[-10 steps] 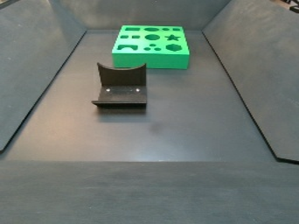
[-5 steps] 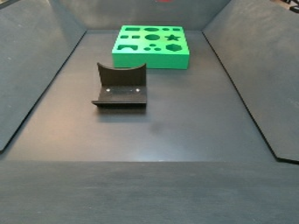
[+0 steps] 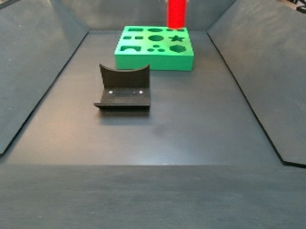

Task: Insert the hexagon object.

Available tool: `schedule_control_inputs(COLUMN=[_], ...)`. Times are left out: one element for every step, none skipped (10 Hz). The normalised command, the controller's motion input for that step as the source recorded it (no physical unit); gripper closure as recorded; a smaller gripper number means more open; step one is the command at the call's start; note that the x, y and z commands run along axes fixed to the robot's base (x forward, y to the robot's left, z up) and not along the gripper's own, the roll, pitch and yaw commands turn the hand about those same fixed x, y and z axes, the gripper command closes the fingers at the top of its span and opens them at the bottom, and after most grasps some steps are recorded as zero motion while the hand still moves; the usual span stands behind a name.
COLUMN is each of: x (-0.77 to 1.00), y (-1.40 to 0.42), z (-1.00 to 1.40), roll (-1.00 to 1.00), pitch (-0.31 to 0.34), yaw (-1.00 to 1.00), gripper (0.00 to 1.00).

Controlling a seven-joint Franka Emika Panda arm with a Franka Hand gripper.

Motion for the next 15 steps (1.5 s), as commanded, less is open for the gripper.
schedule_control_inputs(x=[-0.26, 0.1, 0.28, 0.32, 0.21, 0.1, 0.0, -0.27, -0.51, -0.47, -0.16, 0.04, 0.31, 0.31, 0.27], y=[0.0, 0.0, -0.04, -0.01, 0.0, 0.0, 0.0, 0.0, 0.0, -0.03, -0.08, -0.18, -0.23, -0.23, -0.21], z=[-0.95, -0.86, -0.54, -0.38, -0.27, -0.28, -0.28, -0.37, -0.47, -0.51, -0.66, -0.86, -0.94, -0.92, -0.89], roll=[0.02, 0.0, 0.0, 0.05, 0.22, 0.21, 0.23, 0.23, 0.18, 0.15, 0.1, 0.12, 0.14, 0.16, 0.17], pitch=[-0.174, -0.084, 0.0, 0.033, 0.066, 0.043, 0.006, -0.016, -0.127, -0.163, -0.113, -0.066, 0.0, 0.0, 0.0], yaw=[0.0, 0.0, 0.0, 0.0, 0.0, 0.0, 0.02, 0.08, 0.11, 0.12, 0.11, 0.13, 0.08, 0.07, 0.07], gripper=[1.0, 1.0, 1.0, 1.0, 1.0, 1.0, 1.0, 1.0, 1.0, 1.0, 1.0, 1.0, 1.0, 1.0, 1.0])
